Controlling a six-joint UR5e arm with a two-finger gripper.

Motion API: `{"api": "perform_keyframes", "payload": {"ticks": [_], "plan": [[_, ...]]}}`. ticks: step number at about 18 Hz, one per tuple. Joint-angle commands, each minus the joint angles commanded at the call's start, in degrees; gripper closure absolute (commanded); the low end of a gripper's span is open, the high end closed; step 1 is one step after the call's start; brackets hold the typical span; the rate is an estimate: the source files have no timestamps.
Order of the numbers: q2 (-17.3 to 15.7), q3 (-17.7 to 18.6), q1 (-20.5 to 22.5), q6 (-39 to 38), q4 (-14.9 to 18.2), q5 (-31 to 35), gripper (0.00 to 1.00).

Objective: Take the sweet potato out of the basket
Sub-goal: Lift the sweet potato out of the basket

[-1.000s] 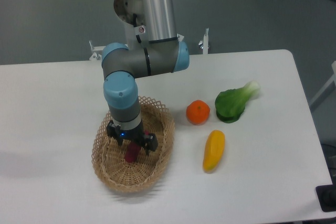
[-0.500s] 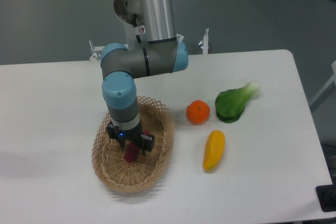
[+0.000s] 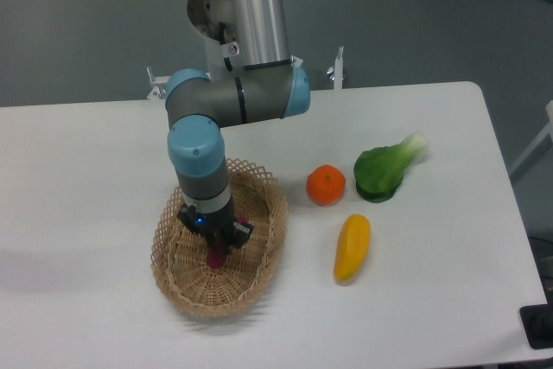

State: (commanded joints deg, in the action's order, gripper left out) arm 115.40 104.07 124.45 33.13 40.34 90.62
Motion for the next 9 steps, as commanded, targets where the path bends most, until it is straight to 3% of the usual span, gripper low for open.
{"api": "perform_keyframes", "payload": {"ticks": [5,9], "plan": [[-2.8,-1.8,2.2,4.7,0.4,0.0,0.67],[-4.7,-5.1,6.9,6.1,1.0,-0.4,0.67]]}}
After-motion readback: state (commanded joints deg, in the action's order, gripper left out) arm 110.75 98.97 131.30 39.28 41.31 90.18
